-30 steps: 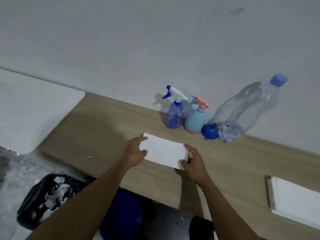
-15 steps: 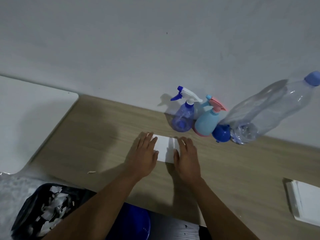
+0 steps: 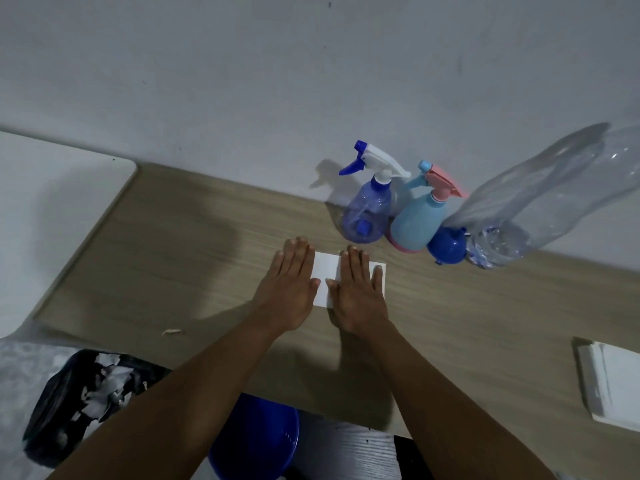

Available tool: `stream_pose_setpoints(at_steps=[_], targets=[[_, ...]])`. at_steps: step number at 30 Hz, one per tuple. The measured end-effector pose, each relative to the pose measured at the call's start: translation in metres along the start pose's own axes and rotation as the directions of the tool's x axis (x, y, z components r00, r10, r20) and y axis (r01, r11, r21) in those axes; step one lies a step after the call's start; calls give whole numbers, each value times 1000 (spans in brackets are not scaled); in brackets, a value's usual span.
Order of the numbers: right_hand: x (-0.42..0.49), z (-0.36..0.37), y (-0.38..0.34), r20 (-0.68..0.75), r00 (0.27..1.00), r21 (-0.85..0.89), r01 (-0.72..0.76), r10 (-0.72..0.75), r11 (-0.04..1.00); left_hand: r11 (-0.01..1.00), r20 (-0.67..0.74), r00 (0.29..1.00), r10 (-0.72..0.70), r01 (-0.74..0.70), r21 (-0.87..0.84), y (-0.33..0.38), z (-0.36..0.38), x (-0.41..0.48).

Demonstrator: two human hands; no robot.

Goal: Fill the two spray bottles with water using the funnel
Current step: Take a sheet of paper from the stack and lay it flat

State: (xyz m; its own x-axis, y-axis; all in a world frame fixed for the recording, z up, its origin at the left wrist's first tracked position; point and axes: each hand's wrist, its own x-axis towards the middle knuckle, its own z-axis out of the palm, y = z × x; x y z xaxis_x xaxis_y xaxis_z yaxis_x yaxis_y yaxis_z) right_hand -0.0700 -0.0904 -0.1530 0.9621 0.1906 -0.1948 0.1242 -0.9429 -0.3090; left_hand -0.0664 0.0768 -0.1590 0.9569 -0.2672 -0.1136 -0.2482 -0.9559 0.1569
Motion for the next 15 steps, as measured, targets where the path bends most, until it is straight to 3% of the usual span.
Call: stream_pose_setpoints(at_steps=[7,15], targets=[[2,6,13,-25,997,-62,68,-69,996,999,-14,999,30,-30,-38,6,6,-5],[4,-7,57,32,978,-74,207,-206,975,992,-21,996,-91,89,-85,46,18,-6]])
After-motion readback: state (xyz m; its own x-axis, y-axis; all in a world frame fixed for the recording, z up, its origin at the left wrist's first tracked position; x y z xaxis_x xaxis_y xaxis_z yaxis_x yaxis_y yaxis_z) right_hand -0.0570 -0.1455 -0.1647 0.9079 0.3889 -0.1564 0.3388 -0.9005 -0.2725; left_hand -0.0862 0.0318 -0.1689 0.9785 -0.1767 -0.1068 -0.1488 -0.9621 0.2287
